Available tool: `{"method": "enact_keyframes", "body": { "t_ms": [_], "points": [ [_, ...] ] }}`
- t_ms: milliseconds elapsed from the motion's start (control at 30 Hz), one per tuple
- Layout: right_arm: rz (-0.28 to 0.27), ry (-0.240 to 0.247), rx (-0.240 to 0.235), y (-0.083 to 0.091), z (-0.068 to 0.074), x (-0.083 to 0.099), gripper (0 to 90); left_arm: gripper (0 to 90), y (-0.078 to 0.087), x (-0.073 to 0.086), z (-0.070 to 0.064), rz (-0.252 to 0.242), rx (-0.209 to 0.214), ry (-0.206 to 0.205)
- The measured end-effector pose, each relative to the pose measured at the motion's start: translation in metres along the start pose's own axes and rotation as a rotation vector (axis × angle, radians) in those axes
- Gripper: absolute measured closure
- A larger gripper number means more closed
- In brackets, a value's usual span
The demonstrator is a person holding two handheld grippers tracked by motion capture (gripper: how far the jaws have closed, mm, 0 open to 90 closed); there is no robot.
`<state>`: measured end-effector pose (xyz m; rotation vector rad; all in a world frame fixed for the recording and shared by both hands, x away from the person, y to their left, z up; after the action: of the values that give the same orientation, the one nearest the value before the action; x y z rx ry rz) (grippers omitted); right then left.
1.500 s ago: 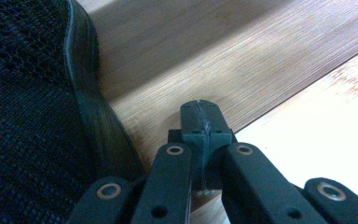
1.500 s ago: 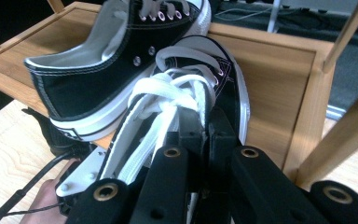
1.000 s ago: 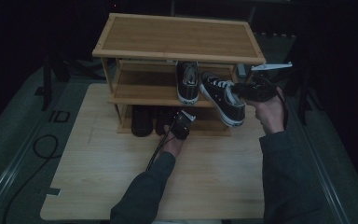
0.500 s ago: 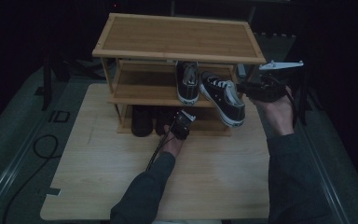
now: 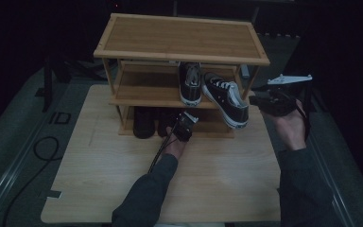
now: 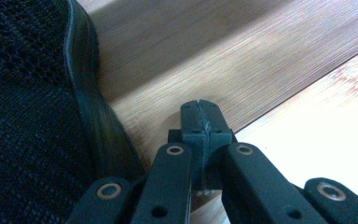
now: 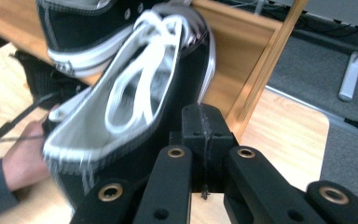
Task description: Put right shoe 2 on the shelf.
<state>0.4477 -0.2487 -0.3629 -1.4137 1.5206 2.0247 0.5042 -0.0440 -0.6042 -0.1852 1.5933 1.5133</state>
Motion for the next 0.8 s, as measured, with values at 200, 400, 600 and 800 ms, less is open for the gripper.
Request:
{"method": "enact_keyframes", "body": {
  "t_ms": [200,400,600,800],
  "points": [
    [0.016,0.018,-0.009,0.006,0.005,0.018,90.0,90.0,0.000,0.000,0.000,-0.001,-0.002,0.003],
    [0.026,0.039,-0.031,0.014,0.015,0.034,90.0,90.0,0.000,0.000,0.000,0.000,-0.002,0.004],
    [0.030,0.050,-0.051,0.017,0.025,0.046,90.0,90.0,0.000,0.000,0.000,-0.001,-0.002,0.005],
    [0.038,0.064,-0.062,0.021,0.032,0.054,90.0,90.0,0.000,0.000,0.000,-0.001,-0.002,0.005]
  ]
}}
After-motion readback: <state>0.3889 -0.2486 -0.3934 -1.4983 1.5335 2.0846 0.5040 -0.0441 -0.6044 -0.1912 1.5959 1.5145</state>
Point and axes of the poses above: each handheld gripper's, and its own axes: y roughly backward along the jaws, x roughly out of its underside, z roughly to its left, the point moved 8 cm from there along -y, roughly forward along the jaws, and after that the axes turned 1 degree about -y, right-handed, at the moved point
